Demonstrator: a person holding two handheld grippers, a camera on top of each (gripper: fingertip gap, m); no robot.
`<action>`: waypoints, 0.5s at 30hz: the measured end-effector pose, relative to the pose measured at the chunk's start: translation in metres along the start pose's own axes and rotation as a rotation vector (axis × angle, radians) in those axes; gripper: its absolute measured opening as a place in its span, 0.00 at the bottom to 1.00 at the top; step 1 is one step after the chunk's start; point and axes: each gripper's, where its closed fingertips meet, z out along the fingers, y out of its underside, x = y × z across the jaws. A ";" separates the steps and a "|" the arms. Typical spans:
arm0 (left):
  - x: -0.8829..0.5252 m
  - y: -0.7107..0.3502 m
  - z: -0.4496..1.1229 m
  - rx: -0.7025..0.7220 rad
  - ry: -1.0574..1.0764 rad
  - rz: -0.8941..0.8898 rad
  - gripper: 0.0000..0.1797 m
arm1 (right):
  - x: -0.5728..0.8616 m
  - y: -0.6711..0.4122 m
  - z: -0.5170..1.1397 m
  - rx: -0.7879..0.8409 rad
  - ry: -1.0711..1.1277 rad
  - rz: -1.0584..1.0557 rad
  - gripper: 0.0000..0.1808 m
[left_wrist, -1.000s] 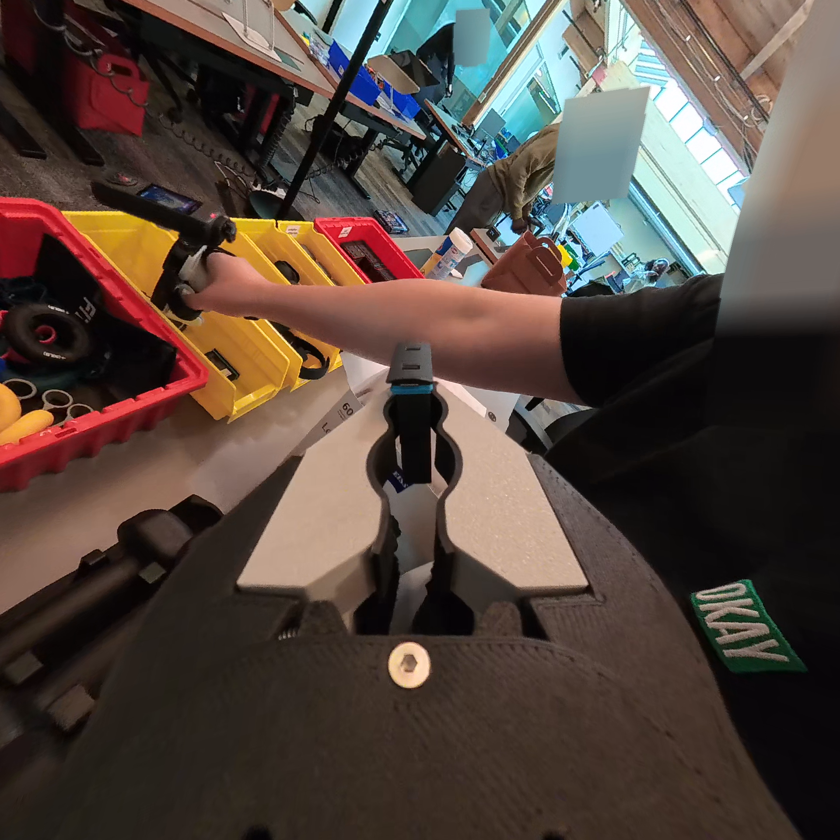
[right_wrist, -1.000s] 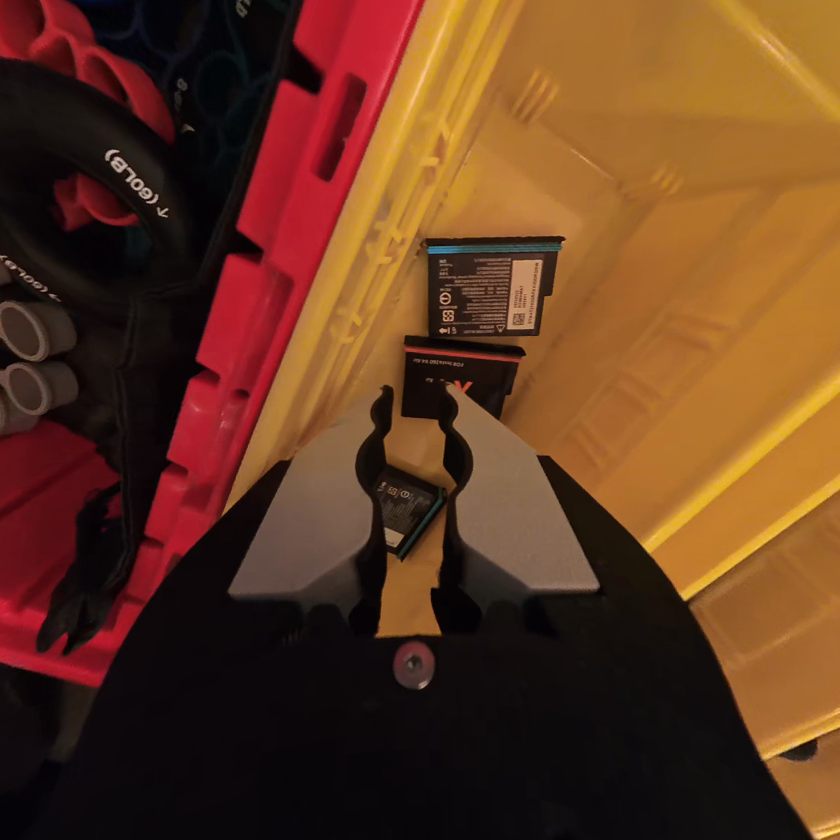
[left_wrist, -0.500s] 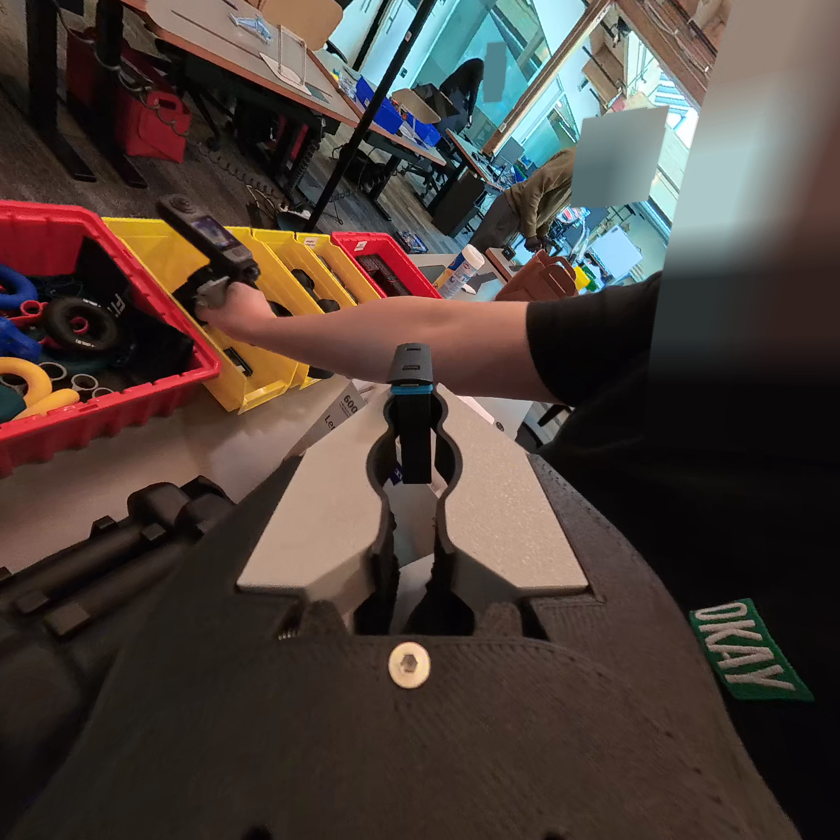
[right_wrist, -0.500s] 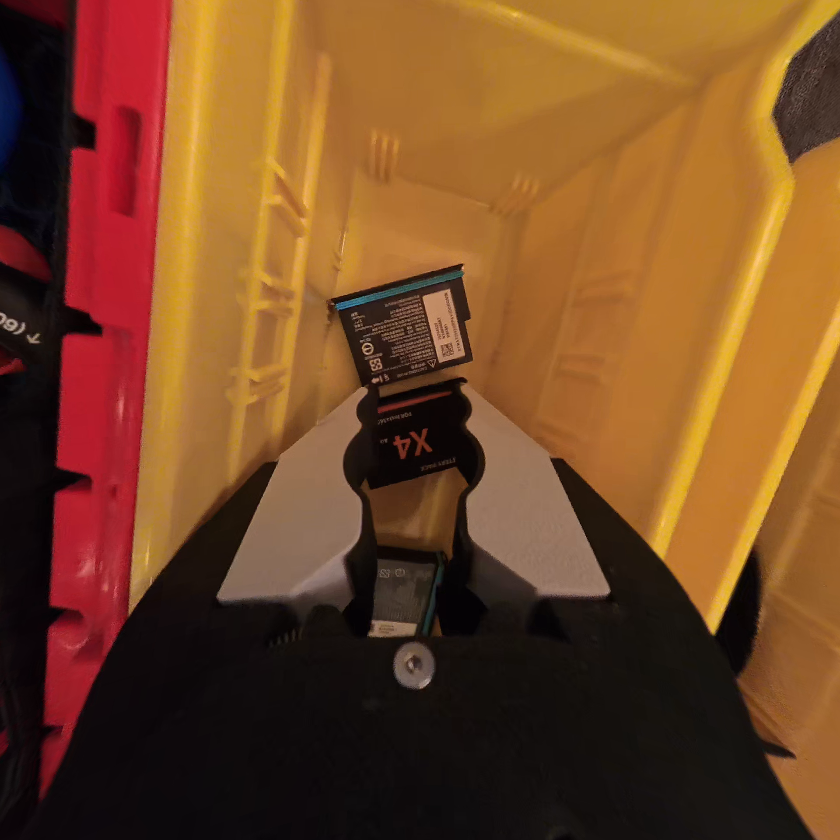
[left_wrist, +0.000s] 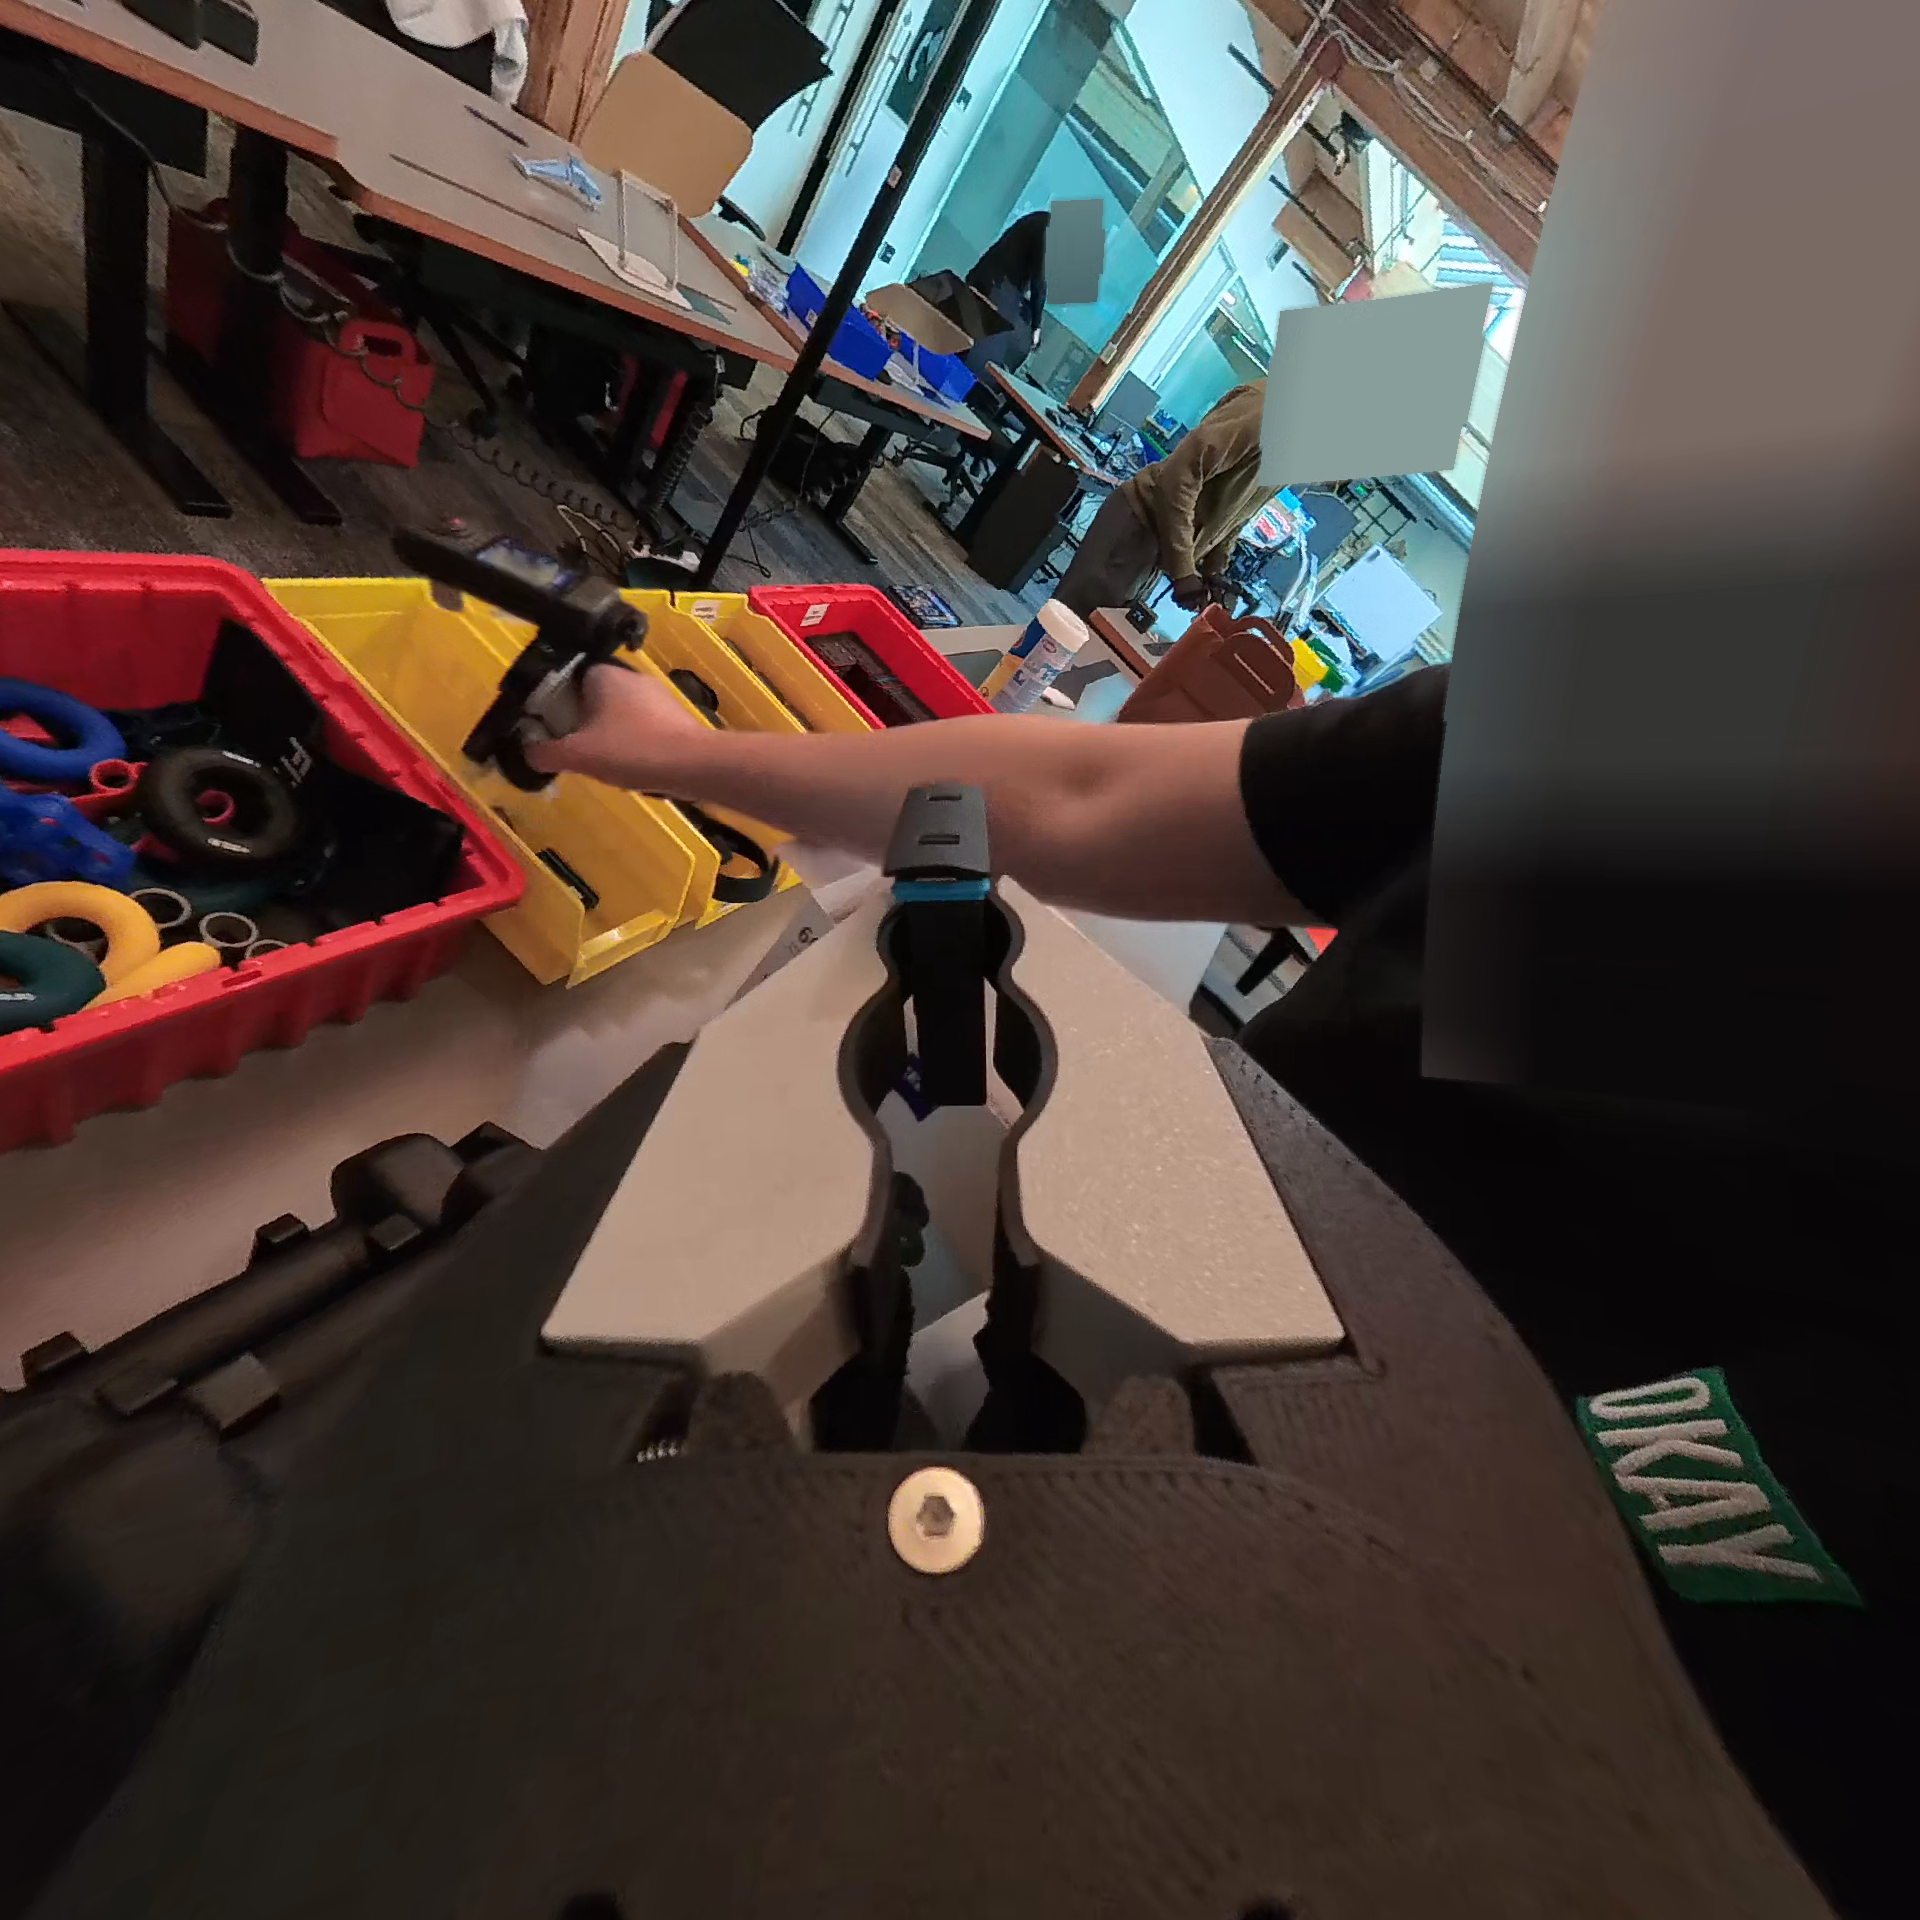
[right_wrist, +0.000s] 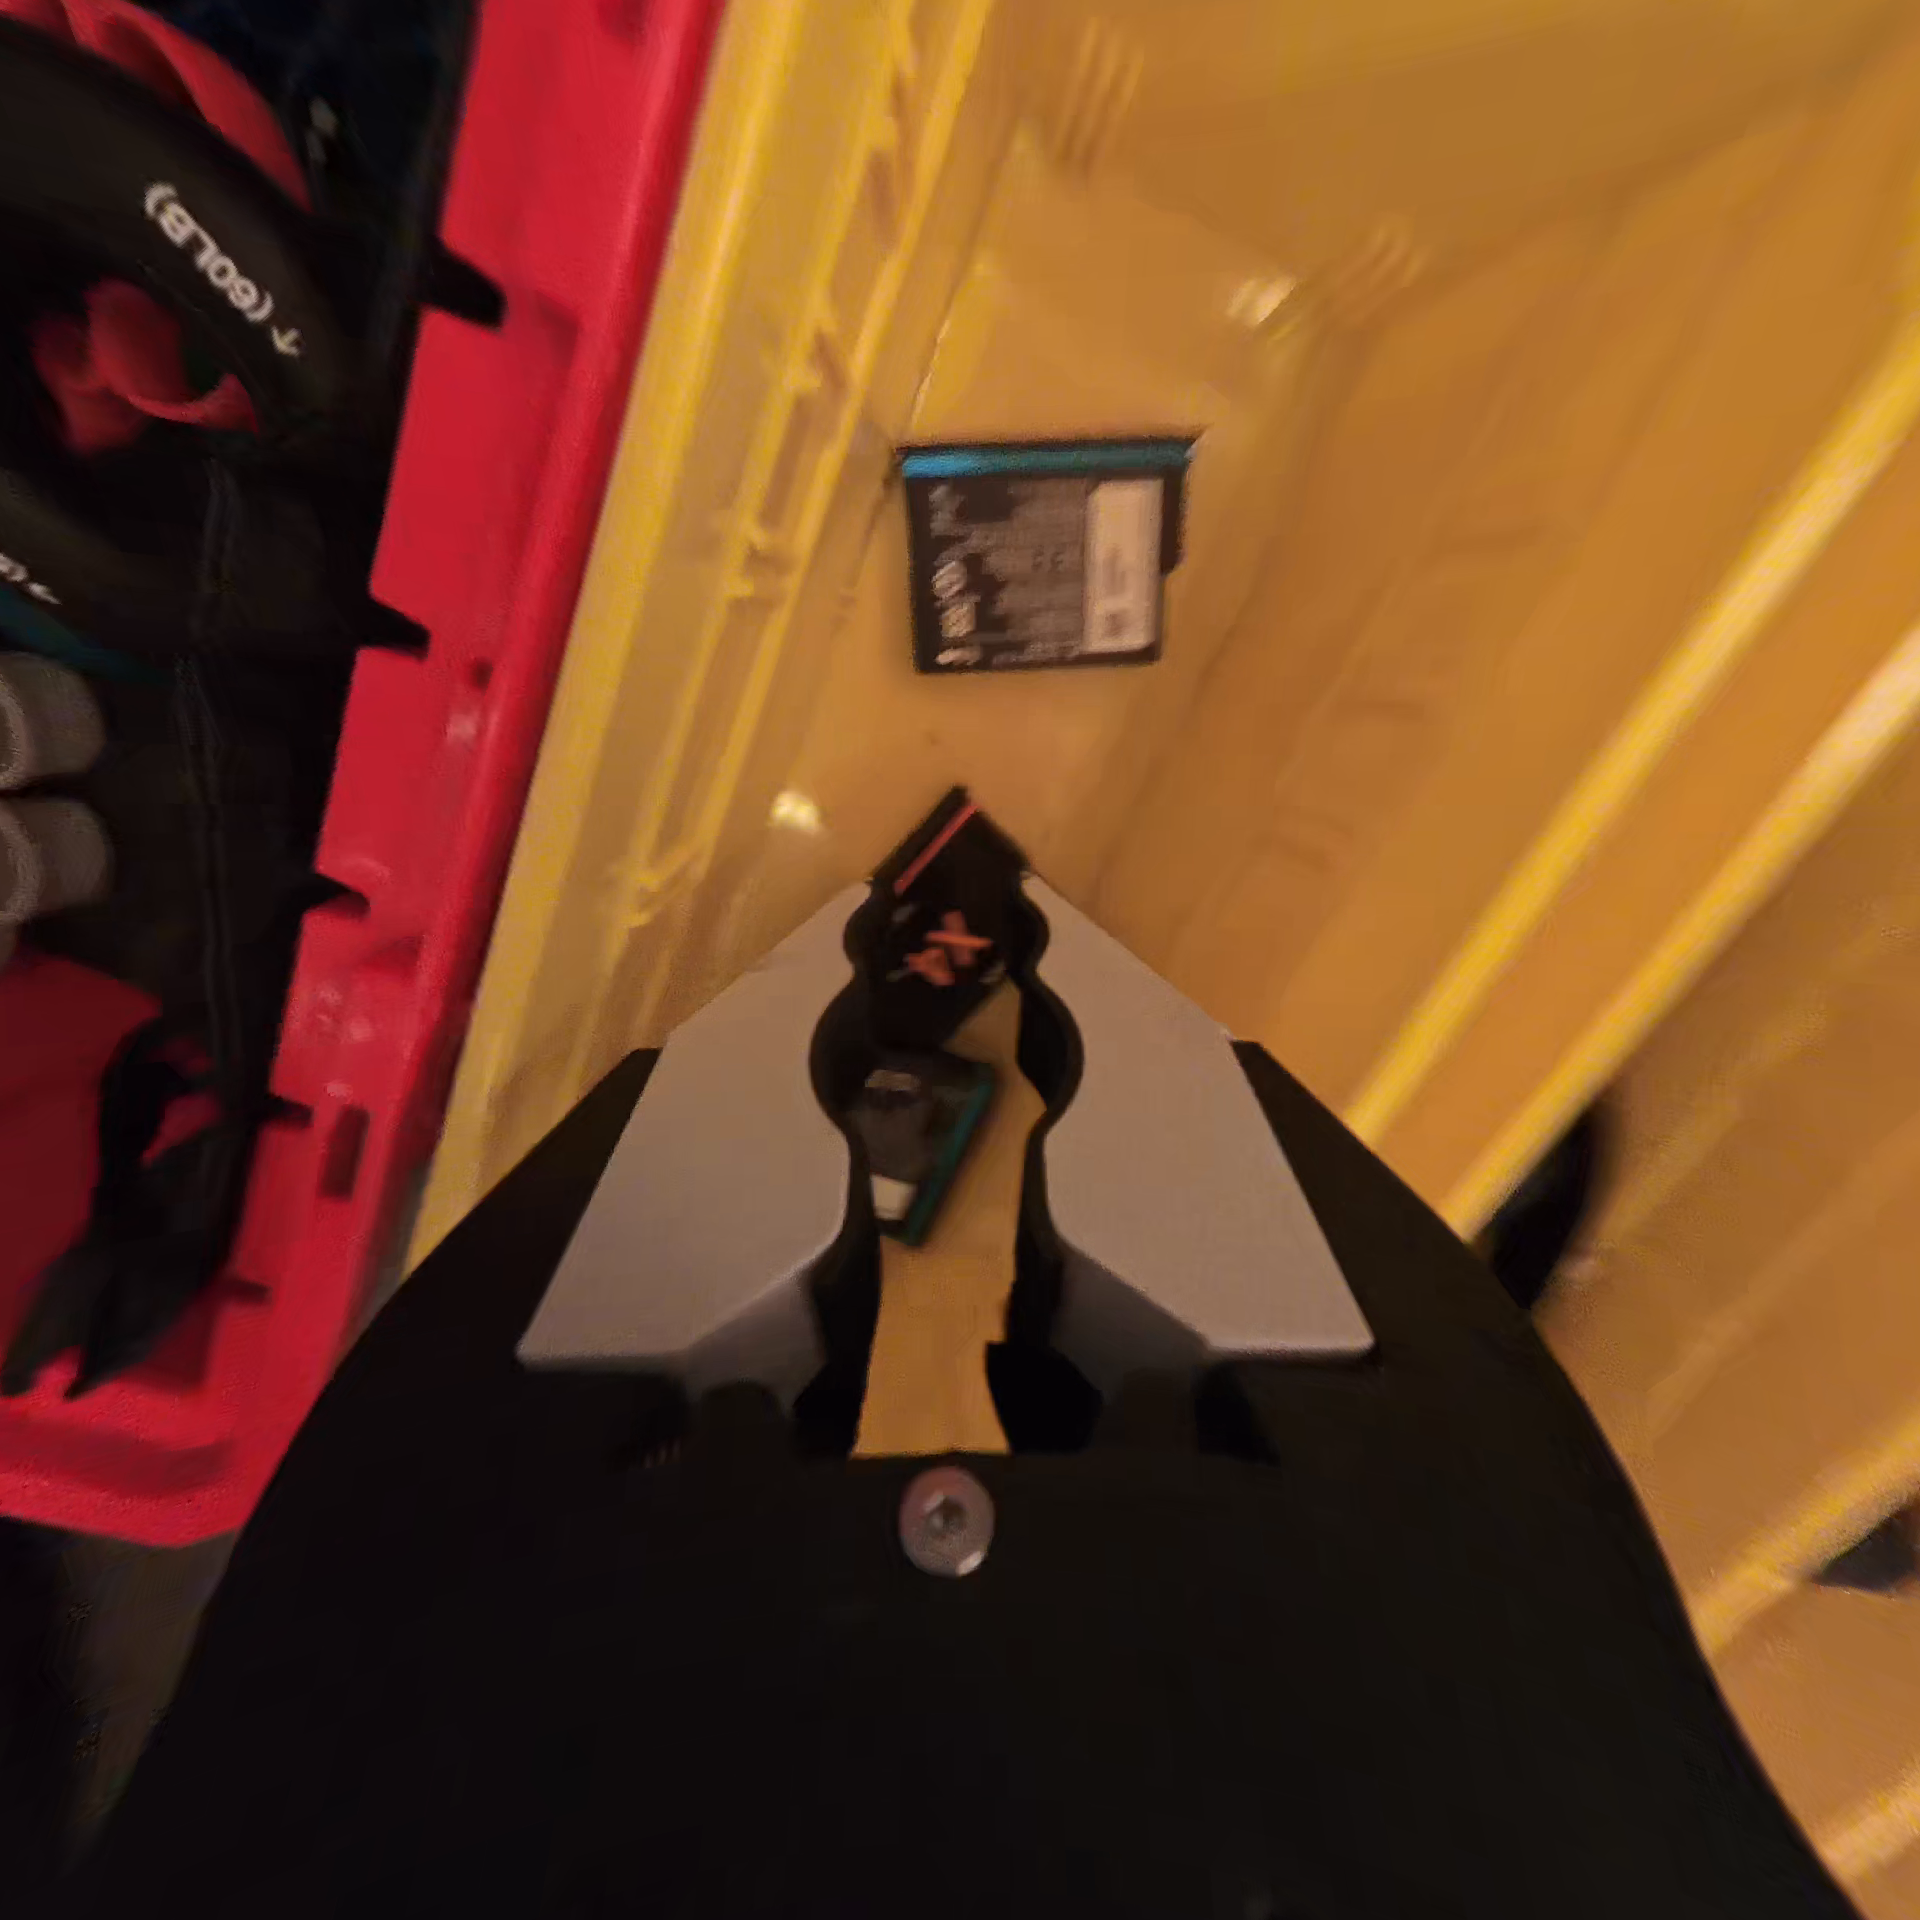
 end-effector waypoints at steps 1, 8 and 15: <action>-0.001 0.001 -0.003 0.003 -0.007 0.009 0.04 | 0.007 -0.004 -0.007 0.019 0.029 -0.026 0.16; -0.005 0.005 -0.017 0.030 -0.025 0.009 0.04 | -0.014 0.011 -0.003 -0.072 -0.075 -0.510 0.31; -0.007 0.008 -0.023 0.033 -0.024 -0.013 0.05 | -0.010 0.030 0.018 -0.147 0.042 -0.915 0.41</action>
